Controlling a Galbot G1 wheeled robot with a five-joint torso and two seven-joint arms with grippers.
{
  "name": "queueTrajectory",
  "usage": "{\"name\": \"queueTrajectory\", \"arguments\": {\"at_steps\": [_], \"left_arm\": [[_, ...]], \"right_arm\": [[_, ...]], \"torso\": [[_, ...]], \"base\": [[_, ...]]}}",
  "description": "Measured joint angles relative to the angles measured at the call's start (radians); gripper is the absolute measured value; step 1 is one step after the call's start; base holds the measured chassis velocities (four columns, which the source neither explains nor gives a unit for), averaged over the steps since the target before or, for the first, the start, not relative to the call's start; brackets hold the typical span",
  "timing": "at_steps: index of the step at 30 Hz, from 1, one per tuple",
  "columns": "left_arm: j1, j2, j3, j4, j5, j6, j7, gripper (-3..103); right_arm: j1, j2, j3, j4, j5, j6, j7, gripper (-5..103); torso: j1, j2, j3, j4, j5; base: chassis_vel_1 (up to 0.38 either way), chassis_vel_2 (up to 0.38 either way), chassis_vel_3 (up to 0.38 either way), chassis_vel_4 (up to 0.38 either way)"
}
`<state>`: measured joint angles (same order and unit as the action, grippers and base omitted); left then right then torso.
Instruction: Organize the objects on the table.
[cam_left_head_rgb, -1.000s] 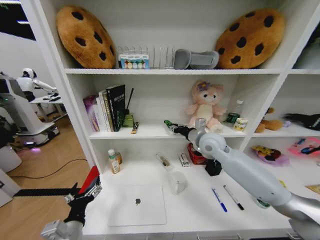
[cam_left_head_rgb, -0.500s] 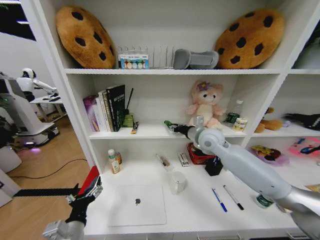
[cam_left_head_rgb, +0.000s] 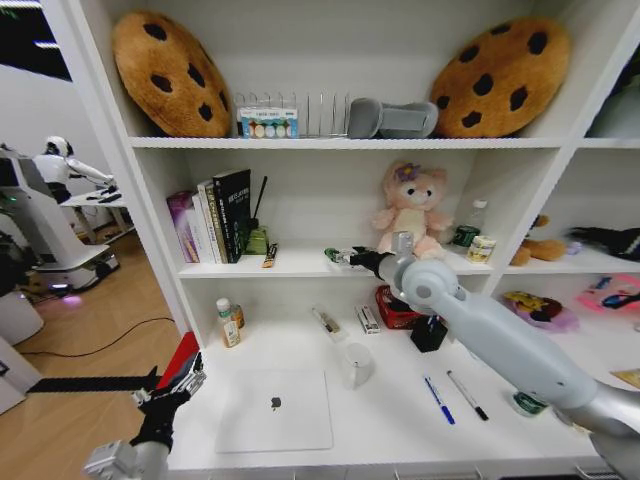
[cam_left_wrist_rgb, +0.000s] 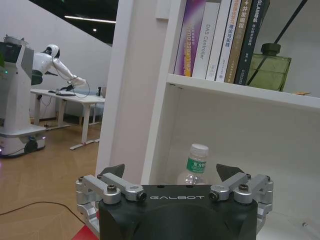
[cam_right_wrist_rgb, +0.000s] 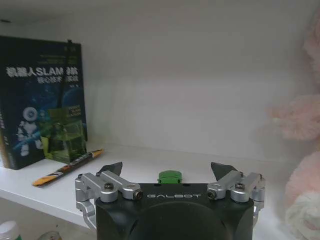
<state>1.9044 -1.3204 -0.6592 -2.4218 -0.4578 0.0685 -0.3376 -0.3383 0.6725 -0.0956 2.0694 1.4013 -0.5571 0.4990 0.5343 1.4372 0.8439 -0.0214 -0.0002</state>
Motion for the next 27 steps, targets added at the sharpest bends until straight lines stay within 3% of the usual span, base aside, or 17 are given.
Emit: {"name": "queueTrajectory", "arguments": {"at_steps": [2,4,5,7,8,9,11,13,20,21,23,25,27], "left_arm": [[-0.001,0.000,0.000,0.000,0.000,0.000,0.000,100],[-0.001,0.002,0.001,0.007,-0.001,0.000,0.000,100],[-0.001,0.002,0.001,0.007,-0.001,0.000,0.000,100],[-0.004,0.003,0.002,0.016,0.001,-0.006,0.001,100],[-0.004,0.003,0.002,0.016,0.001,-0.006,0.001,100],[-0.007,0.002,0.002,0.016,0.001,-0.008,0.002,100],[-0.007,0.002,0.002,0.016,0.001,-0.008,0.003,100],[-0.007,0.003,0.003,0.016,-0.002,-0.012,0.005,100],[-0.005,0.008,0.003,0.014,-0.002,-0.017,0.009,100],[-0.005,0.010,0.002,0.013,-0.002,-0.019,0.009,100],[-0.002,0.030,-0.009,-0.001,-0.007,-0.021,0.010,100],[0.001,0.034,-0.012,-0.007,-0.009,-0.022,0.010,100],[0.016,0.032,-0.017,-0.022,-0.008,-0.032,0.011,100]], "right_arm": [[-0.038,-0.017,0.046,0.037,0.002,-0.006,0.004,97],[-0.174,-0.079,0.176,0.172,-0.001,-0.028,0.057,100],[-0.174,-0.079,0.176,0.172,-0.001,-0.028,0.057,100],[-0.359,-0.112,0.354,0.284,-0.051,-0.018,0.096,100],[-0.359,-0.112,0.354,0.284,-0.051,-0.018,0.096,100],[-0.493,-0.106,0.447,0.332,-0.080,-0.005,0.101,100],[-0.552,-0.093,0.490,0.351,-0.096,0.001,0.105,100],[-0.740,-0.027,0.625,0.413,-0.132,0.010,0.090,100],[-0.876,0.032,0.710,0.434,-0.181,0.009,0.064,100],[-0.916,0.048,0.734,0.436,-0.203,0.010,0.051,100],[-1.186,0.154,0.907,0.440,-0.388,0.054,-0.087,100],[-1.276,0.188,0.952,0.440,-0.439,0.080,-0.131,100],[-1.462,0.276,0.999,0.436,-0.633,0.199,-0.229,100]], "torso": [[0.000,0.000,0.000,-0.0002,0.0002],[0.000,0.000,0.000,-0.0007,0.0003],[0.000,0.000,0.000,-0.0007,0.0003],[0.000,0.000,0.000,0.0000,0.0000],[0.000,0.000,0.000,0.0000,0.0000],[0.000,0.000,0.000,-0.0005,0.0001],[0.000,0.000,0.000,-0.0006,0.0005],[0.000,0.000,0.000,0.0002,0.0001],[0.000,0.000,0.000,0.0003,0.0003],[0.000,0.000,0.000,0.0000,0.0006],[0.000,0.000,0.000,-0.0005,0.0002],[0.000,0.000,0.000,-0.0005,0.0005],[0.000,0.000,0.000,-0.0003,0.0002]], "base": [[0.000,0.000,0.000,0.000],[0.000,0.000,0.000,0.000],[0.000,0.000,0.000,0.000],[0.000,0.000,0.000,0.000],[0.000,0.000,0.000,0.000],[0.000,0.000,0.000,0.000],[0.000,0.000,0.000,0.000],[0.000,0.000,0.000,0.000],[0.000,0.000,0.000,0.000],[0.000,0.000,0.000,0.000],[0.000,0.000,0.000,0.000],[0.000,0.000,0.000,0.000],[0.000,0.000,0.000,0.000]]}}
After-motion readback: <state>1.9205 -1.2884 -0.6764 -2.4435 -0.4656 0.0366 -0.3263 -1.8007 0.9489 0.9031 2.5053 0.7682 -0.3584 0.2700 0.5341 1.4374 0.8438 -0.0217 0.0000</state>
